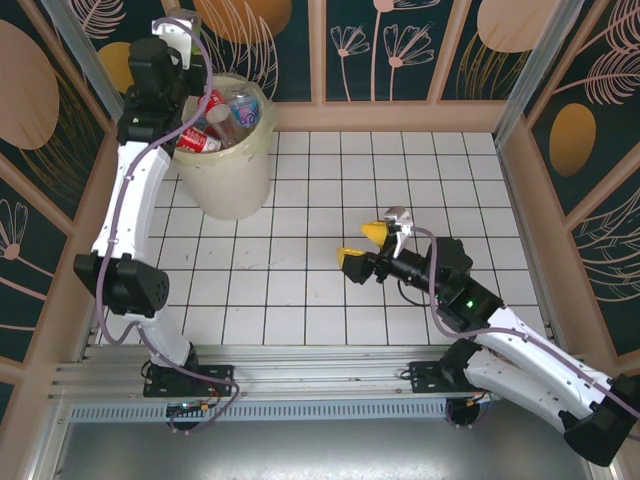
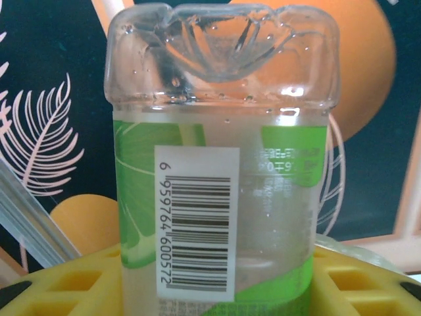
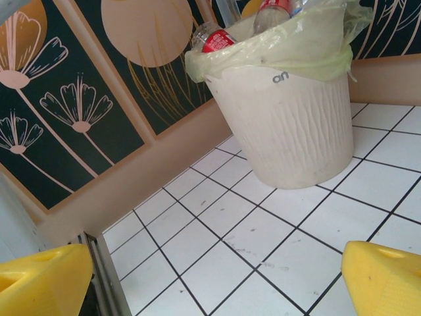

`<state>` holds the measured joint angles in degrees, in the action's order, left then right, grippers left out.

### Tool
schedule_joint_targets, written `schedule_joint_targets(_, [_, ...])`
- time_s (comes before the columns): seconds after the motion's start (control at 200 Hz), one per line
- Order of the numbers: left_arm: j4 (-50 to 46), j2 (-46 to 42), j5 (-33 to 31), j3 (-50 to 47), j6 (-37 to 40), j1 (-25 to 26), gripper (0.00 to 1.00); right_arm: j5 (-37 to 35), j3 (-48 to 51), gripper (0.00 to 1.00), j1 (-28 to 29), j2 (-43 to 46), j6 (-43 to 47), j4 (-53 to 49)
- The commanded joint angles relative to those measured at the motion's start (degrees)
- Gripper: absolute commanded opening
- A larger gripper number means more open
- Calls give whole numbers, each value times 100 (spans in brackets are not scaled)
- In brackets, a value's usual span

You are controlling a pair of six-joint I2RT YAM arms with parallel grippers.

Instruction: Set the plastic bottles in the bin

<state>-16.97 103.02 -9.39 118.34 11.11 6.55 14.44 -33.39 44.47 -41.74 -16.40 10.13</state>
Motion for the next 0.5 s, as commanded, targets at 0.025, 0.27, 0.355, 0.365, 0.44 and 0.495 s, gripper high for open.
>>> schedule_joint_targets(0.025, [-139,249,-236,180,429,-244,54,42,-252,98,36,-10,72,95])
schedule_joint_targets(0.27, [-34,334,-472,-381,612,-435,55,41,-248,98,35,-1,69,85])
schedule_joint_targets(0.355, [15,308,-516,-616,655,-432,55,43,-217,98,32,-1,58,98])
schedule_joint_targets(0.365, [7,313,-504,-630,655,-434,55,42,-213,98,35,-1,52,95])
schedule_joint_targets(0.44, [-110,322,-449,-705,655,-441,57,48,-194,98,33,-1,39,95])
schedule_joint_targets(0.495, [-156,337,-479,-770,663,-440,57,50,-186,98,36,-1,40,103])
